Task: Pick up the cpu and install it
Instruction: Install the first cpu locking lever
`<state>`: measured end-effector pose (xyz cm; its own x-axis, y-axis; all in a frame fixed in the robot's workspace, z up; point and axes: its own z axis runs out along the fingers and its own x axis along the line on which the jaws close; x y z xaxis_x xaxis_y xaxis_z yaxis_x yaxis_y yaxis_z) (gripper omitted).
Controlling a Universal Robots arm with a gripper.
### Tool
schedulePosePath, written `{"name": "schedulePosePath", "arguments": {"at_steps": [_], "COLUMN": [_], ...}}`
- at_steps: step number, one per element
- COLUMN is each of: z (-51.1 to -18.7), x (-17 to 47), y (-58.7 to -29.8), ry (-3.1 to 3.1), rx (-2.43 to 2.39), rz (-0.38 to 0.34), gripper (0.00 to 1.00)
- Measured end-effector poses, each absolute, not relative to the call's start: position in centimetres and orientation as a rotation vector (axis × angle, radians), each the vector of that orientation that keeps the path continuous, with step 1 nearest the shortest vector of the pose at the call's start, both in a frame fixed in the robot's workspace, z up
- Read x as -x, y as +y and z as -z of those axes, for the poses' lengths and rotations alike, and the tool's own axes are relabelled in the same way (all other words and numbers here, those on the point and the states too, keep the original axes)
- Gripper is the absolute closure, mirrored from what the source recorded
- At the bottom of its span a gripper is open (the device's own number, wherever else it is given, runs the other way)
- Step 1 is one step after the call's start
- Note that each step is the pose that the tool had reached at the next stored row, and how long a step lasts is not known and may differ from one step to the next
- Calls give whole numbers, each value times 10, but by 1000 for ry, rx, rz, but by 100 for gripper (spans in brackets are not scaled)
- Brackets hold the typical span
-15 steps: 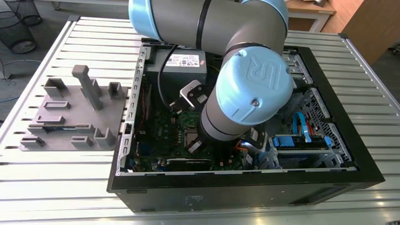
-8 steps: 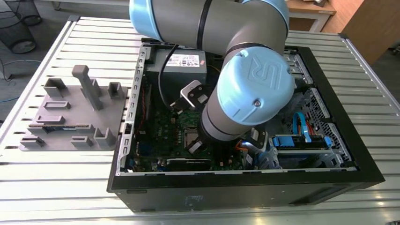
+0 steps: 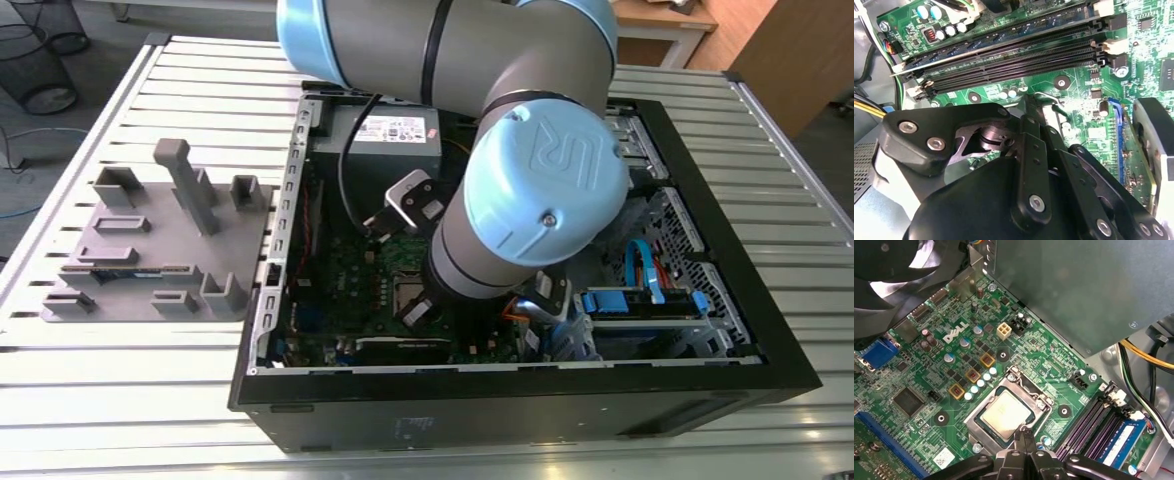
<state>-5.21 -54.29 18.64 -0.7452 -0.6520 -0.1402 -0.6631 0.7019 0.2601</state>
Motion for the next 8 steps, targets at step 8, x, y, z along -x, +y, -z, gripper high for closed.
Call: {"name": "schedulePosePath", "arguments": {"at_steps": [8], "z": [-185], "x": [52], "y": [-543], "ry": [2856], "rx": [1105], "rz": [-478], "gripper": [89]}}
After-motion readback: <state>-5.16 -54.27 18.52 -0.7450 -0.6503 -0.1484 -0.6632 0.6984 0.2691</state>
